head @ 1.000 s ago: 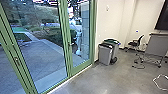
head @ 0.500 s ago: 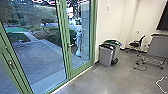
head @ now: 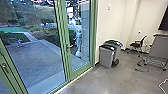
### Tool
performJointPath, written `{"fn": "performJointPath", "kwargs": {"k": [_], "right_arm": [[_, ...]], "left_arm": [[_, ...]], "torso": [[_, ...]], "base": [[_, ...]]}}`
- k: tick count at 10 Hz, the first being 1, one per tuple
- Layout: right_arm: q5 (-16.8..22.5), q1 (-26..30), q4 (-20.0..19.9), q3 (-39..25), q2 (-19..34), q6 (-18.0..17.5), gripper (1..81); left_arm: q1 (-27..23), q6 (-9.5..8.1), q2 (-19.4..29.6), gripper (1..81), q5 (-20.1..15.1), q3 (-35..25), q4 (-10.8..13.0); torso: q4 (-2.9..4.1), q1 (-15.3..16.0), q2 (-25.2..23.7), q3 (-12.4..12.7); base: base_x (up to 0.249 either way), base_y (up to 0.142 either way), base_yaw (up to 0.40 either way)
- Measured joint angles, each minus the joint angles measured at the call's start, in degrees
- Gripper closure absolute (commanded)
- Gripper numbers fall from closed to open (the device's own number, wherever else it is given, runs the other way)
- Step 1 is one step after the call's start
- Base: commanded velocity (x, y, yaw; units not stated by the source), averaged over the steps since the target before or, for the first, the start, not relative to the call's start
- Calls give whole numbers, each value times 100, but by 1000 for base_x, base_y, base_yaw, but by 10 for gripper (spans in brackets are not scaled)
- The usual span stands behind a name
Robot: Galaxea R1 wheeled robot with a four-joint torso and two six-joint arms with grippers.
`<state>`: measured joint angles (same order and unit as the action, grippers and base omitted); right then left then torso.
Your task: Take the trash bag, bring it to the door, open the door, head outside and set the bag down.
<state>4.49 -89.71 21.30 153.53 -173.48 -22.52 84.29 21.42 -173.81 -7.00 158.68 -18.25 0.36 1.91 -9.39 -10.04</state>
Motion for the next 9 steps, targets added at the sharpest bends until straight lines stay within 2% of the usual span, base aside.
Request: {"fn": "performJointPath", "kwargs": {"k": [2,9], "right_arm": [[-16,29,-2,11,-11,0,10],[-17,49,0,28,-46,0,10]], "left_arm": [[2,0,0,811,0,0,23],[2,0,-33,811,0,2,34]], "torso": [[0,0,0,0],[0,-2,0,2]], "base": [[162,0,0],[169,-88,0]]}}
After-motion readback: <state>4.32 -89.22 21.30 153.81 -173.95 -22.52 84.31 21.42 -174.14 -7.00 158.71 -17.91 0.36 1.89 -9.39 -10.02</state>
